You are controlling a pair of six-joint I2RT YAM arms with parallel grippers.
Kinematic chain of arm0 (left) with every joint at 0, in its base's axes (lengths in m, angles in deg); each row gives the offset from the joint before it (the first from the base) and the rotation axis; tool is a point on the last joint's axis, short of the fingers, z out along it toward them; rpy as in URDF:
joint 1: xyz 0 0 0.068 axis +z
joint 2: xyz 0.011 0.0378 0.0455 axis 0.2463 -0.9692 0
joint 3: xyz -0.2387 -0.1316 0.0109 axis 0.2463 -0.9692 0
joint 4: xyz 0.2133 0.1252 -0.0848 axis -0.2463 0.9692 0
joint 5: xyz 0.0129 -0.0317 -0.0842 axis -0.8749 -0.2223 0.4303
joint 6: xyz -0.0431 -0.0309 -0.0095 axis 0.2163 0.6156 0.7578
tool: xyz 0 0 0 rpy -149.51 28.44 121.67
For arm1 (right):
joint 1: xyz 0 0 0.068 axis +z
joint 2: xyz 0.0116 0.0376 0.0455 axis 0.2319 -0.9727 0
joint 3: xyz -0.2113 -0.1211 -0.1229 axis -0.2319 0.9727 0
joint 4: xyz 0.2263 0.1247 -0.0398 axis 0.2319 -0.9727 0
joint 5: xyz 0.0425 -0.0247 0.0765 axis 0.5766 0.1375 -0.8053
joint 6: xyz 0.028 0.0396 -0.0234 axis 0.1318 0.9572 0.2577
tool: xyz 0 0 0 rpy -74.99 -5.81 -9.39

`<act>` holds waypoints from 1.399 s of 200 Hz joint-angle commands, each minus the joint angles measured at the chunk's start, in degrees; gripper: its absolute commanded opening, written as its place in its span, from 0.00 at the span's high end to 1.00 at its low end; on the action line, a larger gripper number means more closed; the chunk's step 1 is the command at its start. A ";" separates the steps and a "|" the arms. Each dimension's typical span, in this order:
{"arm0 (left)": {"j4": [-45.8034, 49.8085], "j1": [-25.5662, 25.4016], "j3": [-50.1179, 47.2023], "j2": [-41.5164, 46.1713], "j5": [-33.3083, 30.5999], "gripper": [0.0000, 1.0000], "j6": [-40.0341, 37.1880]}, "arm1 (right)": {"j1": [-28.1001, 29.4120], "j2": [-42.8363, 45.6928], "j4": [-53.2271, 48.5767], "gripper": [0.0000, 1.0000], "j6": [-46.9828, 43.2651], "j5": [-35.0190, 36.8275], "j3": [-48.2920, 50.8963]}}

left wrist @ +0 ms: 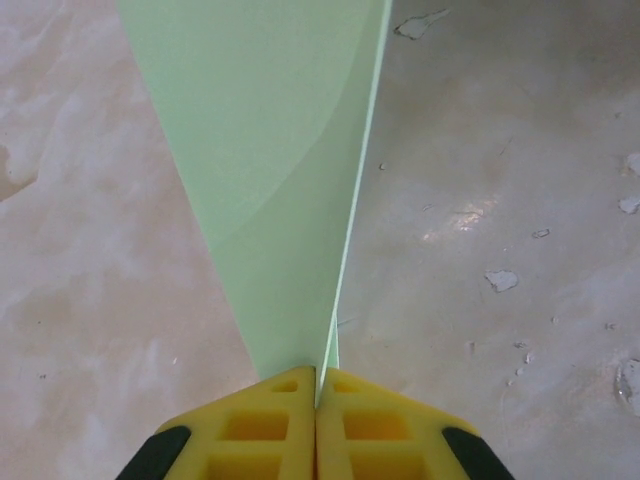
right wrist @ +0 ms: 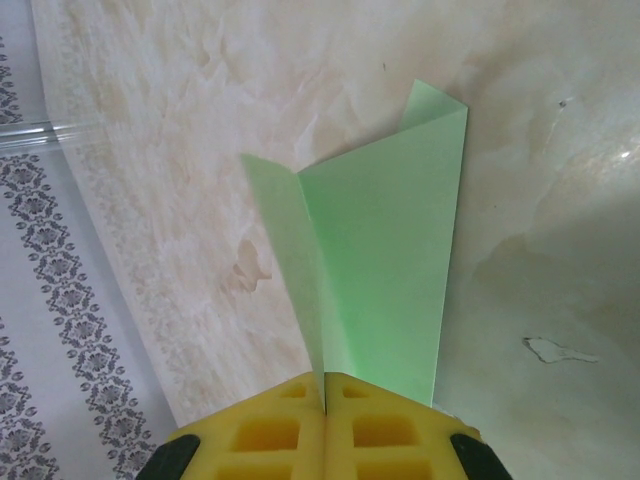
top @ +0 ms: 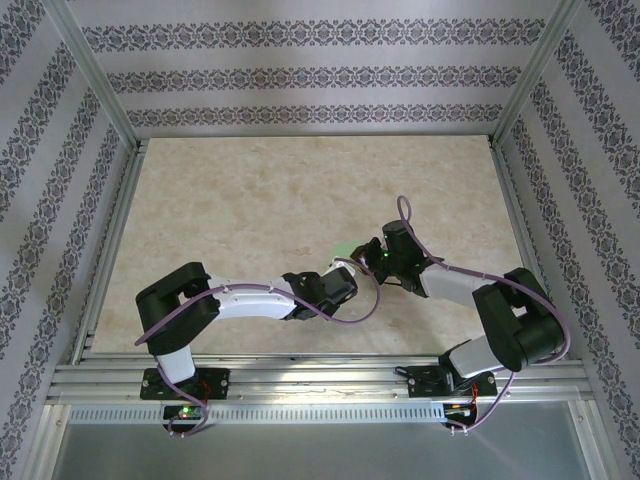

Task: Fold a paper plane with a square sheet of paper (pick it up from the middle)
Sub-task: Fold the wing for the fifth time at the center of the table.

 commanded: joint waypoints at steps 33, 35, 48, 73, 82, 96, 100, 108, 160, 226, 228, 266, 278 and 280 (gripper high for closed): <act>1.25 -0.47 0.04 0.55 -1.03 0.99 0.95 | -0.24 4.33 -7.83 0.81 -8.38 1.79 -1.80; 1.24 -0.46 0.01 0.55 -0.95 0.99 1.04 | -0.35 4.64 -8.61 0.81 -9.04 2.06 -2.00; 1.23 0.01 0.11 0.44 0.19 0.99 1.59 | -1.15 6.95 -15.05 0.75 -13.53 4.04 -3.35; 0.71 1.00 0.08 -0.13 2.69 1.00 3.15 | -3.37 13.32 -22.38 0.65 -19.00 8.53 -3.06; 0.19 1.29 -0.14 -0.30 3.46 1.00 3.69 | -4.47 15.70 -24.00 0.62 -19.79 9.51 -2.41; -0.40 1.65 -0.33 -0.73 4.81 1.00 4.88 | -6.06 19.58 -25.73 0.57 -20.27 11.01 -1.06; -0.71 1.77 -0.28 -0.79 5.27 1.00 5.14 | -6.48 20.61 -26.08 0.56 -20.27 11.33 -0.69; -1.05 2.10 -0.47 -1.02 6.21 1.00 5.68 | -7.20 22.35 -26.65 0.54 -20.29 11.70 0.11; -5.00 3.88 -2.65 -1.84 8.93 1.00 11.03 | -8.44 27.99 -27.73 0.48 -19.53 11.33 3.40; -10.01 5.13 -4.78 -2.59 13.87 1.00 15.57 | -8.54 27.59 -27.98 0.45 -21.56 9.08 2.15; -10.23 5.24 -4.95 -2.43 14.07 1.00 15.57 | -8.58 27.55 -28.13 0.44 -22.00 9.01 1.98; -20.99 9.55 -10.17 1.86 26.11 1.00 16.62 | -8.55 28.81 -32.71 0.07 -30.37 9.29 -1.85; -26.68 11.46 -12.76 2.22 32.25 1.00 17.91 | -8.55 29.28 -32.96 0.02 -33.25 9.29 -2.23; -28.08 11.77 -13.14 2.18 33.06 1.00 18.24 | -8.54 29.31 -33.02 0.02 -33.78 9.48 -2.30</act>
